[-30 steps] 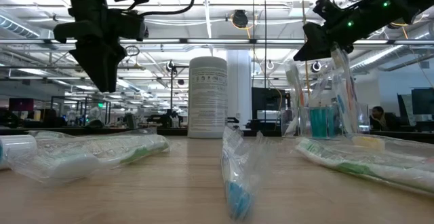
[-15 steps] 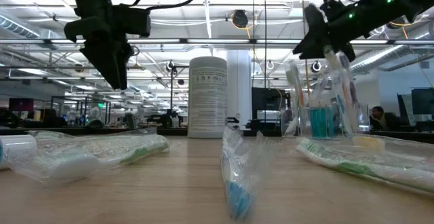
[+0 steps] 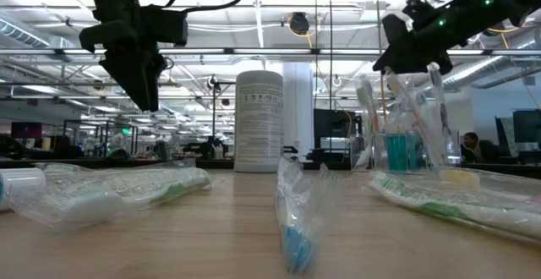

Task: Pick & Place toothbrushing station
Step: Put the orange toothbrush into the transparent organizer

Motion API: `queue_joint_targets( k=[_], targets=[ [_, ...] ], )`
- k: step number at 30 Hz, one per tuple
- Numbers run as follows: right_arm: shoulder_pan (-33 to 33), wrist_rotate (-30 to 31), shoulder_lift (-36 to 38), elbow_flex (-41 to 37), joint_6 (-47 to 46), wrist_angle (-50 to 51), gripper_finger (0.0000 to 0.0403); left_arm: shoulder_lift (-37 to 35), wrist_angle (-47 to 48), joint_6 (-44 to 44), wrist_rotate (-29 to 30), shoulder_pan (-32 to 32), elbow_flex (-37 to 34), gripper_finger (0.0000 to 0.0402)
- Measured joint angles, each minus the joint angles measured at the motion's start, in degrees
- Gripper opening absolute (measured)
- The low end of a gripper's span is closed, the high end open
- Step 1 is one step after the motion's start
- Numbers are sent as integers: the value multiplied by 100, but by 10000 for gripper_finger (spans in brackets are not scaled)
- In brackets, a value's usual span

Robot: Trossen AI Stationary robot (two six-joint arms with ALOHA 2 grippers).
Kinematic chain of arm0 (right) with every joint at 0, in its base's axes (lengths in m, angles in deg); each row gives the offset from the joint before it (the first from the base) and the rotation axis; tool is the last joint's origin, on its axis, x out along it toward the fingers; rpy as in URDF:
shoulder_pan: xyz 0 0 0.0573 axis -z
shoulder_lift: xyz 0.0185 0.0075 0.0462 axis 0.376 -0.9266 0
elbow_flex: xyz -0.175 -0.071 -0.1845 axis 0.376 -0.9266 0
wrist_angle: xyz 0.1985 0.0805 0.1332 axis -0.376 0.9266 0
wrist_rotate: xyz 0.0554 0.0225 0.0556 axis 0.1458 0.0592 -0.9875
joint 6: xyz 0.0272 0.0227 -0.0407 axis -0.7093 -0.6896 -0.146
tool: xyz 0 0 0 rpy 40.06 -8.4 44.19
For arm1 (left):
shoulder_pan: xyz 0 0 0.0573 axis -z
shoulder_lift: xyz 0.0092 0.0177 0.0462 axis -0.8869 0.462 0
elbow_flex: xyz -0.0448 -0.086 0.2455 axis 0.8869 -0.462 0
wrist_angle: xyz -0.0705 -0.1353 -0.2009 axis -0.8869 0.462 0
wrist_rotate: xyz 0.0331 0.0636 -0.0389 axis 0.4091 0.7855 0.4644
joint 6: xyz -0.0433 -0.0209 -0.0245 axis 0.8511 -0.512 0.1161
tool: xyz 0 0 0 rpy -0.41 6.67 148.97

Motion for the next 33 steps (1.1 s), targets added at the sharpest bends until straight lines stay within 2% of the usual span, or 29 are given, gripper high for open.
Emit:
queue_joint_targets(
  k=[5, 6, 8, 11, 14, 22, 28, 30, 33],
  targets=[
    [-12, -883, -96, 0, 804, 52, 125, 0, -4, -2, 1, 0, -1, 202],
    [-19, -893, -99, 0, 1100, 78, 125, 0, -4, -2, 1, 0, -1, 202],
    [-18, -603, -100, 0, 1652, 92, 125, 0, -9, -2, 1, 0, -1, 202],
    [-15, 117, -100, 0, 1860, -13, 125, 0, -9, -2, 1, 0, 1, 202],
    [-16, 103, -98, 0, 1920, -442, 125, 0, -9, -2, 1, 0, 1, 202],
    [-136, -1017, -96, 0, 2341, -1479, 125, 0, -28, 120, -1, 0, 1, 202],
    [-626, -2768, -264, 0, 2451, -1910, 125, 0, -30, 116, 4, 5, 1, 202],
    [-898, -3015, -499, 0, 2911, -2251, 125, 0, -26, -186, 5, 27, 1, 202],
    [-1275, -2930, -957, 0, 3614, -2947, 125, 0, -26, -347, 1, 77, 1, 202]
  ],
)
